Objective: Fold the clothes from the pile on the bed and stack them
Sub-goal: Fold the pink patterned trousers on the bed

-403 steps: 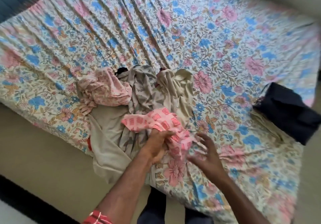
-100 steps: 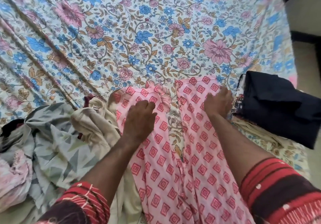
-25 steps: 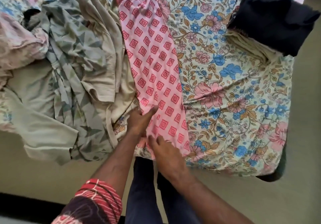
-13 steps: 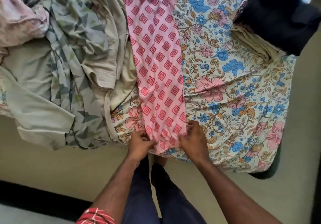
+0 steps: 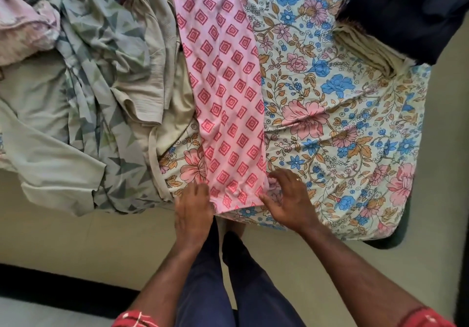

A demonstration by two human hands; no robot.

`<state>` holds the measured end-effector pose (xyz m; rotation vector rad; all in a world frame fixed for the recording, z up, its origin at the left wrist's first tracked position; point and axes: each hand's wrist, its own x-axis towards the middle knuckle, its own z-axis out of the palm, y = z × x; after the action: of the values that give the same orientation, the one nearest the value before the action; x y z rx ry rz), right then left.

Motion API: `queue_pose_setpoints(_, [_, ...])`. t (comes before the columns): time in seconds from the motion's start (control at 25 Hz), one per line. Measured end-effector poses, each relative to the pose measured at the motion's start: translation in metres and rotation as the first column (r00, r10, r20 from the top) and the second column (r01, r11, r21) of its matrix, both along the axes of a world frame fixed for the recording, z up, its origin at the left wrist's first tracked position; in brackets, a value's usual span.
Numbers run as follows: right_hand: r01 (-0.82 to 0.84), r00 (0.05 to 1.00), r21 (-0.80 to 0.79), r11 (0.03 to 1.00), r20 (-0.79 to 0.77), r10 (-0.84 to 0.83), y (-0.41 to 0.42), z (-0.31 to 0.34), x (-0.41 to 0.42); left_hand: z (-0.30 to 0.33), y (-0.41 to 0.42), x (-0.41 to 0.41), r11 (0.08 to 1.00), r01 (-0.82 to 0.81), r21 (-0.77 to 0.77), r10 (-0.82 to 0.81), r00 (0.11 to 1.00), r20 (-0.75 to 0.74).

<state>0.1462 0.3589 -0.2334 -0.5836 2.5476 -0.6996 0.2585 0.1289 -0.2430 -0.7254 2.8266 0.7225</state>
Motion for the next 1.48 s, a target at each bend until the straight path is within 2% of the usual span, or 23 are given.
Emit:
queue_pose_setpoints(0.04, [-0.187,0.974,0.057,0.981,-0.121,0.193,0.006,-0.002,-0.005,-0.005,0.002,0.004,0.979,0.186,-0.082,-0.189,0.981,-0.033])
queue_pose_setpoints(0.08, [-0.366,0.902,0.151,0.918,-0.183,0.39,0.008,-0.004,-0.011,-0.008,0.004,0.005,0.936,0.334,-0.112,-0.34,0.94,-0.04])
queue_pose_setpoints(0.16, [-0.638,0.709,0.292,0.713,-0.138,0.692,0.004,-0.008,-0.023,-0.011,0.005,0.006,0.869,0.491,-0.057,-0.49,0.871,0.035])
queue_pose_setpoints(0.24, [-0.784,0.53,0.354,0.51,-0.047,0.847,-0.003,-0.016,-0.033,-0.011,0.005,0.004,0.839,0.545,-0.009,-0.538,0.831,0.139])
queue_pose_setpoints(0.32, [-0.822,0.449,0.383,0.421,-0.019,0.894,-0.007,-0.024,-0.043,-0.012,0.008,0.003,0.82,0.573,-0.021,-0.554,0.802,0.224])
queue_pose_setpoints(0.6, [-0.809,0.498,0.361,0.464,0.001,0.867,-0.003,-0.027,-0.042,-0.01,0.031,-0.014,0.83,0.544,-0.126,-0.47,0.802,0.367])
queue_pose_setpoints(0.72, [-0.817,0.55,0.267,0.511,0.095,0.83,-0.005,-0.014,-0.044,-0.007,0.041,-0.019,0.845,0.497,-0.199,-0.398,0.832,0.386])
queue_pose_setpoints(0.84, [-0.82,0.564,0.236,0.522,0.172,0.808,-0.012,-0.003,-0.044,-0.013,0.046,-0.02,0.868,0.451,-0.209,-0.347,0.85,0.396])
queue_pose_setpoints(1.0, [-0.836,0.545,0.183,0.517,0.167,0.822,-0.008,0.002,-0.05,-0.014,0.036,-0.015,0.829,0.529,-0.183,-0.459,0.829,0.319])
queue_pose_setpoints(1.12, [-0.851,0.525,0.132,0.509,0.206,0.826,0.005,0.001,-0.04,-0.012,0.018,0.005,0.778,0.603,-0.175,-0.579,0.797,0.171])
queue_pose_setpoints(1.2, [-0.842,0.536,0.102,0.529,0.267,0.801,0.012,0.004,-0.024,-0.007,0.008,0.019,0.739,0.671,-0.062,-0.663,0.74,0.11])
queue_pose_setpoints(1.28, [-0.816,0.549,0.083,0.572,0.419,0.723,0.01,0.012,-0.011,-0.001,-0.002,0.025,0.73,0.662,0.168,-0.682,0.721,0.121])
queue_pose_setpoints(1.32, [-0.768,0.57,0.046,0.639,0.504,0.649,0.006,0.017,-0.011,0.004,-0.008,0.024,0.747,0.587,0.312,-0.646,0.752,0.133])
queue_pose_setpoints(1.4, [-0.55,0.596,-0.155,0.821,0.615,0.516,-0.003,0.028,-0.024,0.021,-0.024,0.008,0.752,0.294,0.59,-0.475,0.862,0.177])
queue_pose_setpoints(1.48, [-0.265,0.611,-0.312,0.912,0.677,0.41,-0.015,0.037,-0.049,0.037,-0.048,-0.027,0.619,0.001,0.785,-0.278,0.935,0.218])
